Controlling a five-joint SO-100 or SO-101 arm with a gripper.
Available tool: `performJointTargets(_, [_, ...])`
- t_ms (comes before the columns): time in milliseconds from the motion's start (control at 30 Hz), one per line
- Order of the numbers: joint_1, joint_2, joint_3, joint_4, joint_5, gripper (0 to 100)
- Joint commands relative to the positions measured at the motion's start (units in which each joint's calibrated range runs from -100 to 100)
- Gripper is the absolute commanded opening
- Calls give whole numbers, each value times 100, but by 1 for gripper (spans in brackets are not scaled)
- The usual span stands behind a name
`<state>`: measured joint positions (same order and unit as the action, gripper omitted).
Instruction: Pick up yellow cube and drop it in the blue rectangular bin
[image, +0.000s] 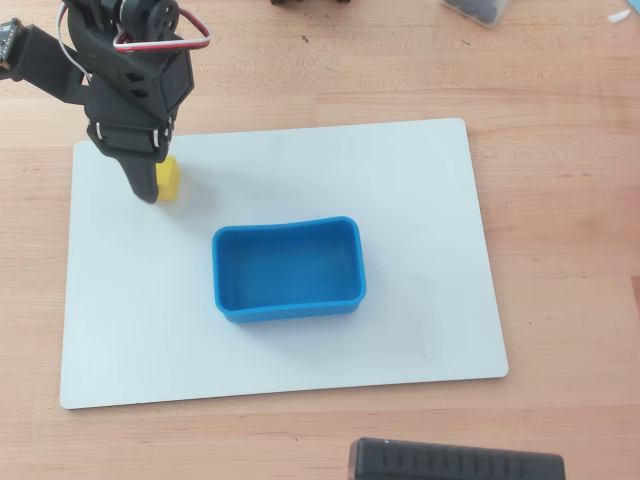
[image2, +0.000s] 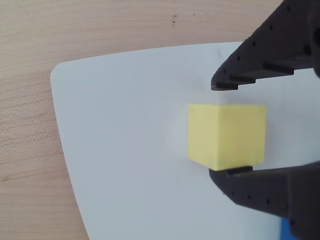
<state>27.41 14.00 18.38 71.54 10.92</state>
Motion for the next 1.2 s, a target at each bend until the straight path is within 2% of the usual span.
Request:
performJointTargets(0, [72, -20, -65, -102, 24, 7])
performJointTargets(267, [-23, -345, -538, 253, -117, 6])
performJointTargets(800, [-1421, -1711, -1328, 1120, -733, 6])
performJointTargets(967, [-1609, -1701, -2028, 1483, -801, 5])
performJointTargets(1167, [-1901, -1413, -2401, 1450, -869, 5])
